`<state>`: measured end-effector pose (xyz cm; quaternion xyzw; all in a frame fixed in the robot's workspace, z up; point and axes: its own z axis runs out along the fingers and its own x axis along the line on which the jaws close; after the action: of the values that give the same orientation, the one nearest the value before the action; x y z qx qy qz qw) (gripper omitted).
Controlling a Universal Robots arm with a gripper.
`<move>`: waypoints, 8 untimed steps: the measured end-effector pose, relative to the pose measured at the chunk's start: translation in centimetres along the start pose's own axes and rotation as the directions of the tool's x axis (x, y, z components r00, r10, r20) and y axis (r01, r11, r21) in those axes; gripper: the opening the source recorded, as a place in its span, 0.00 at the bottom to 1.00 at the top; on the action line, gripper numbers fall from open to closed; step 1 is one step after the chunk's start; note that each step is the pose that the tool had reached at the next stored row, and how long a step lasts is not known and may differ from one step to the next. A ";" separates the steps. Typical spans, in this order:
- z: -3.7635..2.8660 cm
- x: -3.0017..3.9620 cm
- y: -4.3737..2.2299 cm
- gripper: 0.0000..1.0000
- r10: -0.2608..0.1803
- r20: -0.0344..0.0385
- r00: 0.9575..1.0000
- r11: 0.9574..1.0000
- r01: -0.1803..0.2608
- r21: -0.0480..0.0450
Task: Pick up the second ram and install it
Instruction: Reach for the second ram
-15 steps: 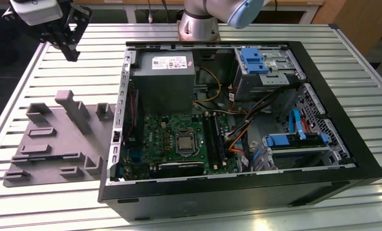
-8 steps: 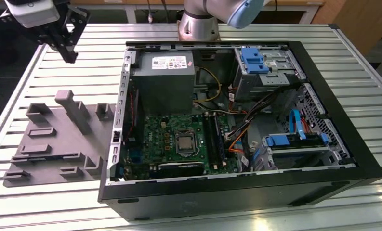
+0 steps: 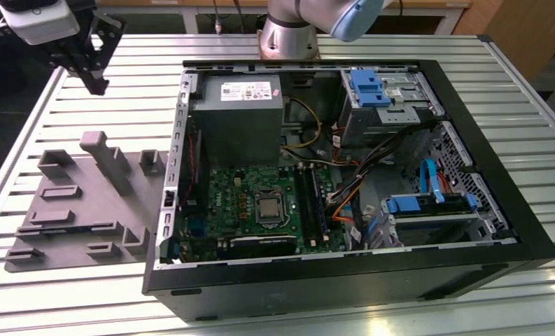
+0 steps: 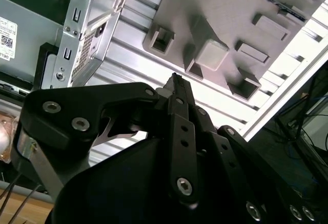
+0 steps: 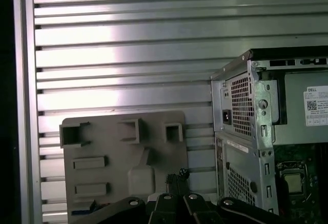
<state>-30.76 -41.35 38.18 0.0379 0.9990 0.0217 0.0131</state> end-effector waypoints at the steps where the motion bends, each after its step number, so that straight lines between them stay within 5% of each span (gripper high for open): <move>1: 0.01 0.05 -0.05 0.11 0.000 0.000 1.000 1.000 0.000 0.000; 8: 0.10 0.38 -0.45 0.11 0.000 0.000 1.000 1.000 0.000 0.000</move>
<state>-31.17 -41.76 38.05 0.0379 0.9990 0.0216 0.0131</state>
